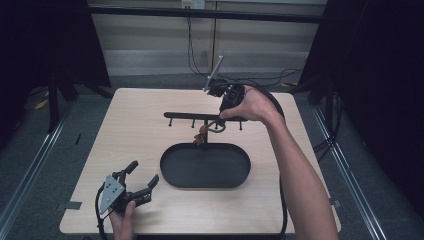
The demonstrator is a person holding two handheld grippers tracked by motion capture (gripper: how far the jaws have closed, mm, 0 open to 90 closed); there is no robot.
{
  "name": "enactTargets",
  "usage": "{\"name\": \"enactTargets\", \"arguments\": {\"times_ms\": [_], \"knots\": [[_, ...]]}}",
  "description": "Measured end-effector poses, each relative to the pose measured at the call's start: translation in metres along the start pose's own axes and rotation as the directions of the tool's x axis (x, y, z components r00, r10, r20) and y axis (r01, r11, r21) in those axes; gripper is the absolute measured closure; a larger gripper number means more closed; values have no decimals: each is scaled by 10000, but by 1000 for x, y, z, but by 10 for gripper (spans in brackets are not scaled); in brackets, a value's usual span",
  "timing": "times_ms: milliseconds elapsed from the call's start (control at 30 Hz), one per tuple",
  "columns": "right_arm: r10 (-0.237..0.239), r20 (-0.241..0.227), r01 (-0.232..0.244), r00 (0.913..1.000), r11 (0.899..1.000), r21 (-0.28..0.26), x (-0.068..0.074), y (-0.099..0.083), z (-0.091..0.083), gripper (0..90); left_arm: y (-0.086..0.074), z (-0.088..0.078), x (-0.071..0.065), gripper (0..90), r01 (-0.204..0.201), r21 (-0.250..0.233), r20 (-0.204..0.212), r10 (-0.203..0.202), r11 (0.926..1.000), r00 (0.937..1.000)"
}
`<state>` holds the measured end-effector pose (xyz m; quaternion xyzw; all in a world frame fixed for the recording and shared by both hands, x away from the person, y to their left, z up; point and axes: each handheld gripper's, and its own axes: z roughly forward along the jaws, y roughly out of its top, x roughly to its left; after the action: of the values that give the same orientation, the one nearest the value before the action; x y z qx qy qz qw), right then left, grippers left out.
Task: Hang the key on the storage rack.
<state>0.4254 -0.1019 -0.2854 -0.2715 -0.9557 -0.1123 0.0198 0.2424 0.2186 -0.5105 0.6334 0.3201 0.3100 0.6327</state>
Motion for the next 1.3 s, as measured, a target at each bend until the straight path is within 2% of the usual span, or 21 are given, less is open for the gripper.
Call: {"name": "enactTargets", "arguments": {"times_ms": [400,533,700,900,933,1000,1167,1267,1300], "knots": [[-113,42,113,9999,9999,20,1,2,-1,813,0,0,0,158,9,5,3,-9,10000,10000],[27,48,-27,10000,10000,45,0,3,-1,782,0,0,0,158,-22,29,5,22,10000,10000],[188,-38,-188,9998,9998,6,-3,-1,0,789,0,0,0,158,-5,29,-17,5,10000,10000],[179,-85,-179,9998,9998,65,-3,-2,-1,779,0,0,0,158,-24,41,-24,24,10000,10000],[288,-102,-288,9995,9996,25,-2,-3,-1,779,0,0,0,158,-69,78,-15,69,9999,10000],[385,-279,-386,9989,9993,3,-3,-6,-4,768,0,0,-1,158,94,-10,-59,-94,10000,9999],[679,-419,-685,9968,9976,-139,-3,-15,-4,716,0,0,0,158,30,43,-44,-30,10000,10000],[727,-470,-743,9962,9968,-311,-2,-18,-4,695,0,0,0,158,-31,53,-41,31,10000,10000],[671,-556,-704,9962,9957,-598,-1,-23,-5,660,0,-1,0,158,-86,92,-25,86,9999,10000]]}}
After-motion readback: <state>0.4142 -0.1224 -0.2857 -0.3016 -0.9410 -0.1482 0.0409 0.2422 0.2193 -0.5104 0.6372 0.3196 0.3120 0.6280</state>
